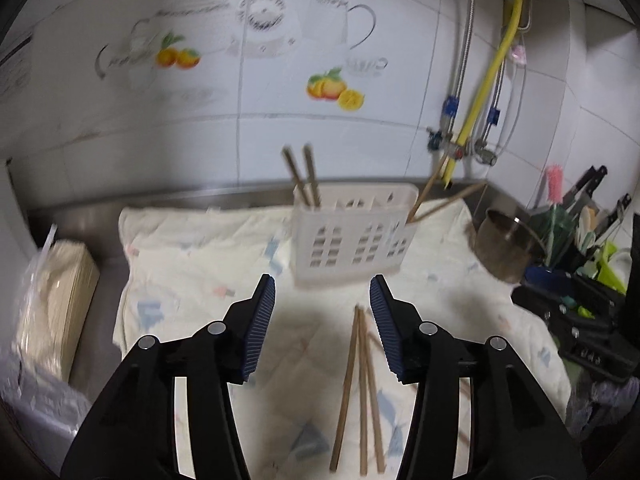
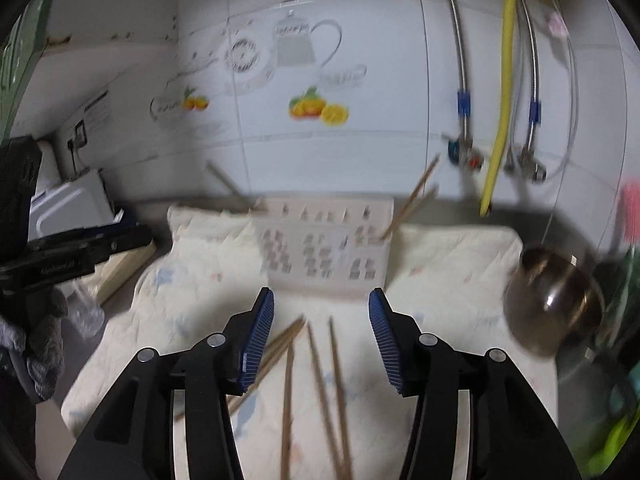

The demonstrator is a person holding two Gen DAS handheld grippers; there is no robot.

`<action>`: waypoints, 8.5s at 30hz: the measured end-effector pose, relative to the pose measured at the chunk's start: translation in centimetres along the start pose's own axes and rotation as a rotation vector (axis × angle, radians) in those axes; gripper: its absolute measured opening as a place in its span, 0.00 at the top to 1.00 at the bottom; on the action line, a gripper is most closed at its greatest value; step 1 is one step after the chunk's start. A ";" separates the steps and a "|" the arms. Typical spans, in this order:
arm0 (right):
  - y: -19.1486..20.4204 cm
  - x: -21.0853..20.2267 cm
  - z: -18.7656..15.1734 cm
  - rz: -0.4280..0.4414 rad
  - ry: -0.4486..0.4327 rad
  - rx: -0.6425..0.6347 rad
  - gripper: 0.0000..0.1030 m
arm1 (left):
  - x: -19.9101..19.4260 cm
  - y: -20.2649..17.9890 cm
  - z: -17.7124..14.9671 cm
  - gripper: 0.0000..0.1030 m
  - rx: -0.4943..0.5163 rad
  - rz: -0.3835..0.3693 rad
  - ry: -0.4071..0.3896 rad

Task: Organize utensils
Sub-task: 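Close the right gripper on a chopstick while the left gripper grasps another, then lift both held chopsticks upright toward the white holder, then lower each chopstick into the white holder and open both grippers, then withdraw both open grippers back over the remaining chopsticks on the mat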

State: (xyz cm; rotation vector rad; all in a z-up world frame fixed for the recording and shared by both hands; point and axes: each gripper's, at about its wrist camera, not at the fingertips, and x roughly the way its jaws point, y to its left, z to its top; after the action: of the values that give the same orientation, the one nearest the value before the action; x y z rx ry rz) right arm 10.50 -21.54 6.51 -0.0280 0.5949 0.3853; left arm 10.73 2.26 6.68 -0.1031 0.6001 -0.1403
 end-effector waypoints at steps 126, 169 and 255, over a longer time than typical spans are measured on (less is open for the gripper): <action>0.8 0.8 0.5 0.054 0.003 -0.014 0.94 | 2.3 -1.1 -2.5 0.95 0.111 -0.067 0.068; -0.3 0.9 17.0 -0.012 -0.143 -0.173 0.94 | 1.6 -3.9 12.7 0.95 0.180 -0.105 -0.109; -1.0 1.8 -14.2 0.061 0.184 0.030 0.63 | -1.0 3.2 -9.8 0.29 -0.125 0.061 0.090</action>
State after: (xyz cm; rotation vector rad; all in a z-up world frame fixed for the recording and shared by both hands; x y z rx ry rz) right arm 4.54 -23.83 -6.39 -0.0163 0.7843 0.4353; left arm 4.66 4.97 -1.30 -0.2005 0.7010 -0.0487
